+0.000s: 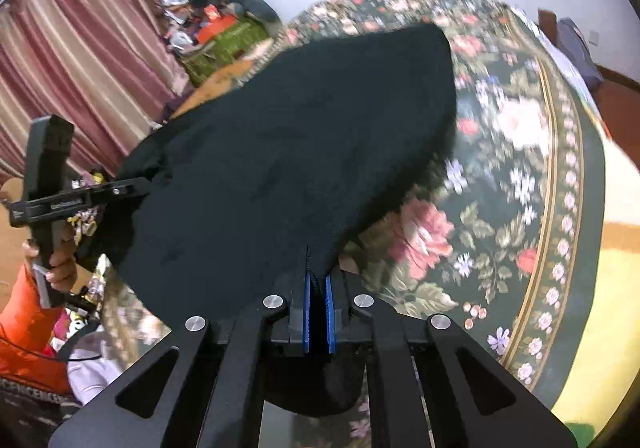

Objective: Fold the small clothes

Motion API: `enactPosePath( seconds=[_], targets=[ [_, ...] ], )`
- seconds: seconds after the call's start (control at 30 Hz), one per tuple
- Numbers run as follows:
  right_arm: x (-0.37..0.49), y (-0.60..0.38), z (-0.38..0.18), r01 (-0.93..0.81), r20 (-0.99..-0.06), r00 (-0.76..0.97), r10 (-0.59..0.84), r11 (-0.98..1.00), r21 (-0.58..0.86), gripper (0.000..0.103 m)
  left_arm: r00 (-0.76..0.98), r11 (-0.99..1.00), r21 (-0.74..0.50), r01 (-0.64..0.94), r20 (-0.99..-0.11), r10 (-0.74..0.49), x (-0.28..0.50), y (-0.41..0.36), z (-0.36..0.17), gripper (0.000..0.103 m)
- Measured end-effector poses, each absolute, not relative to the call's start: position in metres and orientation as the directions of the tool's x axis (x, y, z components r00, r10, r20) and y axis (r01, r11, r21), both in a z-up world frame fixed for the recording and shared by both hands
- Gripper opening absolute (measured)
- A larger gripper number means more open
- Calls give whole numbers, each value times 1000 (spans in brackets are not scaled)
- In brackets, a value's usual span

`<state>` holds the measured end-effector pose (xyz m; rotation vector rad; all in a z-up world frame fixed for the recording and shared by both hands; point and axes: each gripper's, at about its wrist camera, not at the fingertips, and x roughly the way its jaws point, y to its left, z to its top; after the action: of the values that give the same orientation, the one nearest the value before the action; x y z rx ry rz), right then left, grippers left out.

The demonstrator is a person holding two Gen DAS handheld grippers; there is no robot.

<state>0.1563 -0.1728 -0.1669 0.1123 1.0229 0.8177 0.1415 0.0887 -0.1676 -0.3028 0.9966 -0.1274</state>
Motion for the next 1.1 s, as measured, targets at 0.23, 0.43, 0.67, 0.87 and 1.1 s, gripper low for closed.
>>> enactPosePath(
  seconds=[0.23,0.43,0.67,0.87,1.1],
  targets=[
    [172,-171,-130,-578,-649,318,691,684,446,5,576,950,-311,9,-775,-259,156,87,-127,13],
    [208,-173,-110,-572,-614,386,689,700,427,5,609,927,-376,-9,-737,-293,201,101,-98,13],
    [281,-161,-115,-522,-627,424,653,742,420,5,613,884,-453,-115,-732,-296,284,139,-103,13],
    [342,-146,-147,-463,-670,394,629,766,446,5,550,899,-400,-179,-798,-245,352,162,-158,13],
    [376,-138,-200,-435,-719,342,605,780,449,6,488,920,-357,-164,-840,-239,387,169,-223,19]
  ],
)
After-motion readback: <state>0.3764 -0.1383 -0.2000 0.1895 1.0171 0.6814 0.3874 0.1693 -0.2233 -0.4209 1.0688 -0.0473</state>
